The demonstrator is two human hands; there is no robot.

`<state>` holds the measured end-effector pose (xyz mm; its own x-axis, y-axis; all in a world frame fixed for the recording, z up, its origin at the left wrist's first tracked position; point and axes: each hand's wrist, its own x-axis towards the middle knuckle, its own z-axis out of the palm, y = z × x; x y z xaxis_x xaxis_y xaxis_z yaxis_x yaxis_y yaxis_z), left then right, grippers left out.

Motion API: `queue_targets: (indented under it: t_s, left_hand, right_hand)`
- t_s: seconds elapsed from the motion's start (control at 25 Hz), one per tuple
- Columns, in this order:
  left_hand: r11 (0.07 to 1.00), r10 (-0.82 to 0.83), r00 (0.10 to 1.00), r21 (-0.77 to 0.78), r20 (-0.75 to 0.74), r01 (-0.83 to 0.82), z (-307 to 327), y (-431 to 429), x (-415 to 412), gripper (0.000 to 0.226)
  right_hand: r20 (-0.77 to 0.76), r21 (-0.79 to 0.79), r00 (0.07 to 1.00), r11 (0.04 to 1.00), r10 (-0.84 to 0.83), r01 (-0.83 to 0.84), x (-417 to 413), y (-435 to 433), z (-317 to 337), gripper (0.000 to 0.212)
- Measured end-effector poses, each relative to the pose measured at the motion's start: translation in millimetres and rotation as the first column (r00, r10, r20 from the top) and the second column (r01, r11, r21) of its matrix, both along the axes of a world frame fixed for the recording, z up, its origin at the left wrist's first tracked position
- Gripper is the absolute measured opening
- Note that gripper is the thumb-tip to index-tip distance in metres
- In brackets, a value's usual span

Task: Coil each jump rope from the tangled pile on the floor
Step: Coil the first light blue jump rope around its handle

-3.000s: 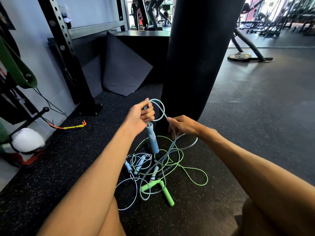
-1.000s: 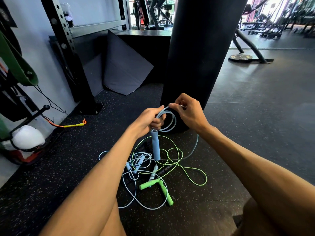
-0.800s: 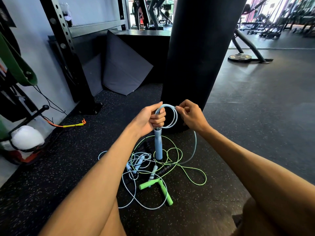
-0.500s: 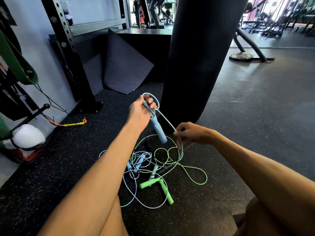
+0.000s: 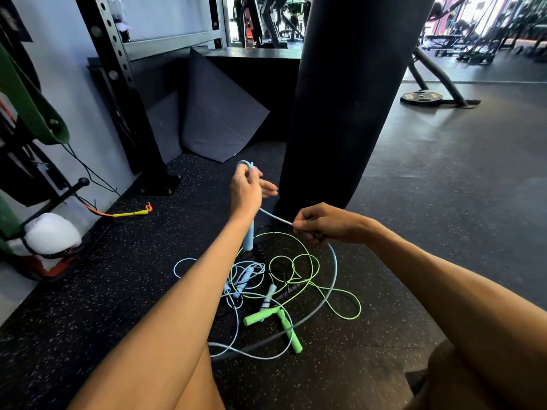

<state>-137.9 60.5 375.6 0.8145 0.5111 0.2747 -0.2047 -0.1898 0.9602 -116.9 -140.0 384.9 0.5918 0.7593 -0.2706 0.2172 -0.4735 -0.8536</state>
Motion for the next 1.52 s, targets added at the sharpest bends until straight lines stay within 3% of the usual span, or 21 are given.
queue_targets:
  t_s: [0.12,0.32,0.48,0.64,0.76,0.92,1.12,1.28,1.44,1.52]
  left_hand:
    - [0.953,-0.08,0.979,0.275,-0.188,0.13,-9,-3,2,0.021]
    - [0.854,-0.287,0.849,0.284,-0.443,0.437,-2,-19,-10,0.033]
    - [0.855,-0.449,0.766,0.029,-0.46,0.518,4,-25,-14,0.052]
    - [0.847,-0.509,0.756,-0.084,-0.411,0.525,6,-29,-15,0.047]
    - [0.75,-0.661,0.688,-0.278,-0.299,0.6,8,-27,-13,0.041]
    - [0.594,-0.755,0.65,-0.51,-0.088,0.622,12,-27,-15,0.033]
    - [0.467,-0.684,0.713,-0.661,0.152,0.588,21,-23,-17,0.04]
    - [0.467,-0.519,0.831,-0.749,0.199,0.471,21,-19,-12,0.043]
    - [0.55,-0.254,0.953,-0.786,0.164,0.282,18,-12,2,0.039]
    - [0.669,-0.112,0.989,-0.73,0.091,0.143,16,-7,6,0.039]
  right_hand:
    - [0.094,0.083,0.994,0.996,-0.049,0.041,-5,5,10,0.022]
    - [0.304,0.284,0.911,0.939,-0.279,0.193,2,5,16,0.026]
    - [0.312,0.428,0.813,0.837,-0.491,0.341,7,5,14,0.035]
    - [0.312,0.46,0.759,0.79,-0.571,0.404,18,2,9,0.031]
    - [0.263,0.469,0.756,0.764,-0.6,0.444,24,-1,11,0.02]
    - [0.213,0.374,0.805,0.807,-0.554,0.457,19,1,7,0.012]
    - [-0.085,0.177,0.909,0.892,-0.408,0.416,12,2,-7,0.022]
    - [-0.243,-0.007,0.932,0.961,-0.269,0.275,2,-1,-11,0.023]
    - [-0.323,-0.124,0.926,0.979,-0.194,0.162,-4,-2,-12,0.025]
    - [-0.322,-0.147,0.933,0.982,-0.159,0.117,-6,-3,-12,0.024]
